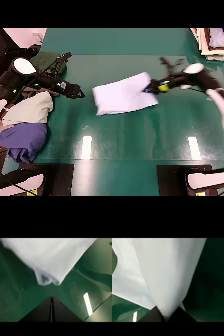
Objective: Fold the shirts.
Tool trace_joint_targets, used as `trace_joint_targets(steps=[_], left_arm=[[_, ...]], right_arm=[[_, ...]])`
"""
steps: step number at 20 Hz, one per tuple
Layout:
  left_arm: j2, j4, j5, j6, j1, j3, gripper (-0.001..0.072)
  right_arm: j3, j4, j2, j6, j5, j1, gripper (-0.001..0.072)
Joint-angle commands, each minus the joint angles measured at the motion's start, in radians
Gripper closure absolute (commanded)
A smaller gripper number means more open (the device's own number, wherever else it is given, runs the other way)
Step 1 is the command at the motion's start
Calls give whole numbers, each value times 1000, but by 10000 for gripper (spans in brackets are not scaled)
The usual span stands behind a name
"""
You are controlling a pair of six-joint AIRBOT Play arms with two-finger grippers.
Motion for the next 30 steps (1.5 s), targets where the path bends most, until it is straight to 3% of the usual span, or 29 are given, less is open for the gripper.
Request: trace_joint_targets(steps=[1, 8, 14, 15, 16, 17, 19, 21, 25, 28, 29, 30], left_arm=[[1, 6, 40, 0, -18, 0, 683], [0, 11, 220, -8, -166, 0, 683], [0, 20, 218, -30, -183, 0, 683], [0, 23, 216, -30, -183, 0, 683], [0, 24, 216, -30, -183, 0, 683], [0, 25, 211, -30, -183, 0, 683], [0, 31, 189, -29, -183, 0, 682], [0, 32, 168, -26, -183, 0, 682], [1, 31, 163, -27, -183, 0, 682], [1, 18, 135, -27, -183, 0, 682], [1, 15, 140, -27, -183, 0, 682], [1, 15, 146, -26, -183, 0, 682]], right_arm=[[-140, -71, 210, 19, -37, -315, 699], [-305, -91, 384, 51, -181, -941, 699], [-333, -247, 383, 79, -184, -1086, 695], [-319, -299, 383, 78, -167, -1099, 580], [-298, -355, 383, 78, -144, -1108, 278], [-271, -425, 383, 79, -121, -1120, 125], [-190, -522, 383, 86, -27, -1164, 127], [-121, -512, 383, 226, 5, -1183, 134], [-92, -229, 383, 231, 83, -1020, 138], [-92, -180, 383, 231, 122, -759, 139], [-92, -190, 383, 230, 121, -664, 158], [-92, -194, 383, 216, 119, -572, 318]])
